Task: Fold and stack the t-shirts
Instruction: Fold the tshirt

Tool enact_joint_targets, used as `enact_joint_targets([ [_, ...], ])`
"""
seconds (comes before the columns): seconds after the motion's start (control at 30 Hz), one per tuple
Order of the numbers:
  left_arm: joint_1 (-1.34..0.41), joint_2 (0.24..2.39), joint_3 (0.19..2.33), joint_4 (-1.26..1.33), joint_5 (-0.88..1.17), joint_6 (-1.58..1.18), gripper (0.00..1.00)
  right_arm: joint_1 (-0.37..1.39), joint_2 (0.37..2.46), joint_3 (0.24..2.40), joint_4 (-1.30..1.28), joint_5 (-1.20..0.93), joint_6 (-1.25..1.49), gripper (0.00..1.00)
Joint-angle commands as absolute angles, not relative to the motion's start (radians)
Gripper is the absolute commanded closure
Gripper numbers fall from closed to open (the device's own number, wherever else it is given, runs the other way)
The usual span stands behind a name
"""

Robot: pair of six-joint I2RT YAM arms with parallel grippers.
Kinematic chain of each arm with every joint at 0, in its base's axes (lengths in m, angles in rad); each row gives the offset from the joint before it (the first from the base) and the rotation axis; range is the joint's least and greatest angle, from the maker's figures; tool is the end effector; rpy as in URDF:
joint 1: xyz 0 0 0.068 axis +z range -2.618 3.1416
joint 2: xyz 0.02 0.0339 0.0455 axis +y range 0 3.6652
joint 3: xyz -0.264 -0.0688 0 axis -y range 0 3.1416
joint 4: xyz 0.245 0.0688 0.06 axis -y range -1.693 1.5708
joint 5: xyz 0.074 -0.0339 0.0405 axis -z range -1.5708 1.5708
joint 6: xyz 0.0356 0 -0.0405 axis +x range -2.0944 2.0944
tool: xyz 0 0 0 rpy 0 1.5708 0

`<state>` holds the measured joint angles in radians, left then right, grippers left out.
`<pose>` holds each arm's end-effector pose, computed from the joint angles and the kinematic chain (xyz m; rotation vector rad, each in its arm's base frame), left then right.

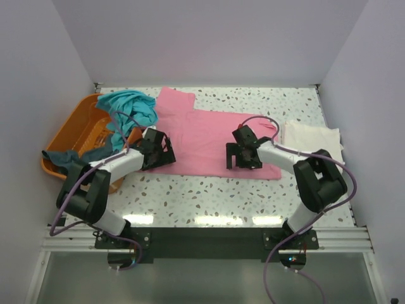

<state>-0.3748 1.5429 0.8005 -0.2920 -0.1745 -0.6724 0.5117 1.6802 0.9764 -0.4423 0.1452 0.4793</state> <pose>0.2716 -0.1002 0.1622 -0.4452 2.5500 -0.1596 0.2810 0.1519 0.1636 -0.0014 2.6988 0.1040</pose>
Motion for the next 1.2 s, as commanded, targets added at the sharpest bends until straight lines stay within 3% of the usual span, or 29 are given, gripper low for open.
enact_joint_targets([
  [0.0, -0.377, 1.526, 0.726, -0.308, -0.189, -0.733, 0.00, 0.512, 1.701, 0.922, -0.434, 0.209, 0.502, 0.02],
  [0.27, -0.523, 1.353, 0.586, -0.526, -0.267, -0.911, 0.00, 0.512, 1.576, 0.784, -0.474, 0.182, 0.520, 0.01],
  [0.63, -0.698, 1.074, 0.407, -0.655, -0.161, -1.160, 0.00, 0.512, 1.349, 0.608, -0.615, 0.148, 0.693, 0.01],
  [0.87, -0.745, 1.008, 0.413, -0.762, -0.158, -1.247, 0.00, 0.512, 1.171, 0.555, -0.729, 0.147, 0.804, 0.01],
  [1.17, -0.762, 0.940, 0.537, -0.917, -0.262, -1.299, 0.00, 0.515, 1.117, 0.610, -0.779, 0.136, 0.723, 0.01],
])
